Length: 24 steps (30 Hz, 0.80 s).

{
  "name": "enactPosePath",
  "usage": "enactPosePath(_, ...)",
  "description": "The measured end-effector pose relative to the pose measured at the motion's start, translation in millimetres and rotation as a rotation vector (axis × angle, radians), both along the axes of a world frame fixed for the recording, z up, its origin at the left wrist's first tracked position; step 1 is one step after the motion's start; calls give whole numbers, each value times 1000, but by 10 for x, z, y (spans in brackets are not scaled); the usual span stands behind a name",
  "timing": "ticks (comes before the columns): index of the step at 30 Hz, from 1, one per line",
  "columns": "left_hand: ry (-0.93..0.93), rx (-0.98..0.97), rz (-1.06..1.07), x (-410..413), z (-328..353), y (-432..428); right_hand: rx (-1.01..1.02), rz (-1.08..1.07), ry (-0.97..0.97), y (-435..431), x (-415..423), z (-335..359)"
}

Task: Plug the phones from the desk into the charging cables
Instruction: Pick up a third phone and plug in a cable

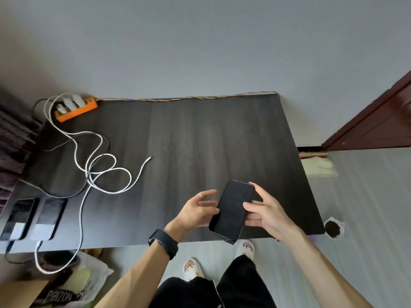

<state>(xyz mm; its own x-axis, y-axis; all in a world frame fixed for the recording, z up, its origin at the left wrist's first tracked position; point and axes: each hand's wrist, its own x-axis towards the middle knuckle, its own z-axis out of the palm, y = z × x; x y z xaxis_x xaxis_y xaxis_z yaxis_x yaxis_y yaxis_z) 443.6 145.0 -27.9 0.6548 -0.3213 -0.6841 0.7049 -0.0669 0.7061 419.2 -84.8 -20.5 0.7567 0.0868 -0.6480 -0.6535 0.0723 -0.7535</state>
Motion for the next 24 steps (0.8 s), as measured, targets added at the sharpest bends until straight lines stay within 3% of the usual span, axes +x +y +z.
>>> enactPosePath(4,29,-157,-4,-174,60,320,17,177,-37,317,-121,179)
enactPosePath(13,51,-103,175,-801,7,826,4,414,-54,942,-222,105)
enactPosePath(18,171,-122,381,-1172,-151,1344,-25,470,-1,1495,-362,-208)
enactPosePath(20,235,-183,504,-1268,-238,1539,-104,475,19,1708,-388,-364)
enactPosePath(24,271,-128,699,-1288,-372,2052,-273,486,42,2226,-131,-529)
